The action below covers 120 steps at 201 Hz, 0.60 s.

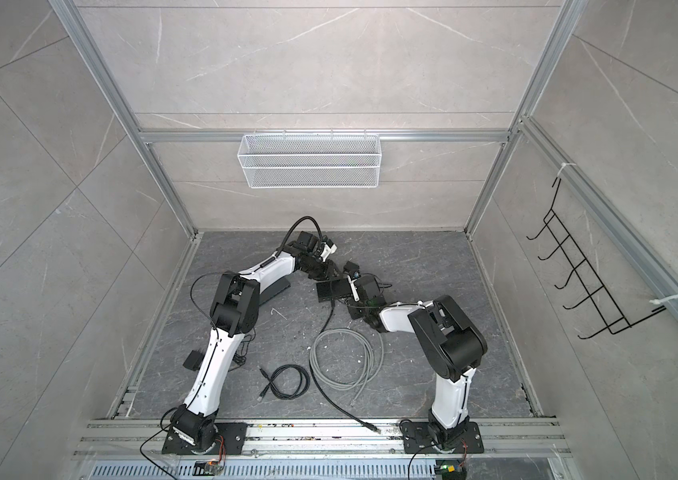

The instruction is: Insert the plug into the switch port

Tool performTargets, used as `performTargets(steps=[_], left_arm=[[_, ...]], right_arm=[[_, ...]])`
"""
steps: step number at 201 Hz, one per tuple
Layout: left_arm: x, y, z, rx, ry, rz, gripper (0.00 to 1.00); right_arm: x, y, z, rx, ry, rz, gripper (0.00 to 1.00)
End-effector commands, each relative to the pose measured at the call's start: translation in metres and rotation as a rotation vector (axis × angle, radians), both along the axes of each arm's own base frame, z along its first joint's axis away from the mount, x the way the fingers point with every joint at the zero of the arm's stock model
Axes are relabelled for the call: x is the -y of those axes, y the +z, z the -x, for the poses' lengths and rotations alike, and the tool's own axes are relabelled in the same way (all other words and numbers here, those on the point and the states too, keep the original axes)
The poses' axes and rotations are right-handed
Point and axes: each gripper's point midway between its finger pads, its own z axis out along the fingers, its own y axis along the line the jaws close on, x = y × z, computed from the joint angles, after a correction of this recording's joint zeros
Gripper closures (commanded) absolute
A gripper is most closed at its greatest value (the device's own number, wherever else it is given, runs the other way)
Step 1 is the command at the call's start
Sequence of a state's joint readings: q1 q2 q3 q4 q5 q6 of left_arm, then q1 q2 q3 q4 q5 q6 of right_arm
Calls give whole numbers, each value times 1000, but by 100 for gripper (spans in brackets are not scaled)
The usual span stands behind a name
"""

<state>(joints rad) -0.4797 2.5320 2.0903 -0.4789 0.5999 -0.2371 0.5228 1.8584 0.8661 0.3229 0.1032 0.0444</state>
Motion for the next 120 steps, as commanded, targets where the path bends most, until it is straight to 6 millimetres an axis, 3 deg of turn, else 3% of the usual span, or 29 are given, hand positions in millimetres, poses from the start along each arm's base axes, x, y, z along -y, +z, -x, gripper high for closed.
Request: performTargets(steps=[1, 58, 120], left_arm=[[-6, -23, 34, -153, -3, -80, 64], [-6, -25, 36, -160, 1, -79, 64], [9, -9, 64, -187, -131, 38, 64]], right_arm=[[-6, 18, -1, 144, -3, 18, 87], [1, 15, 3, 228, -79, 65, 86], [-5, 6, 6, 263, -112, 102, 85]])
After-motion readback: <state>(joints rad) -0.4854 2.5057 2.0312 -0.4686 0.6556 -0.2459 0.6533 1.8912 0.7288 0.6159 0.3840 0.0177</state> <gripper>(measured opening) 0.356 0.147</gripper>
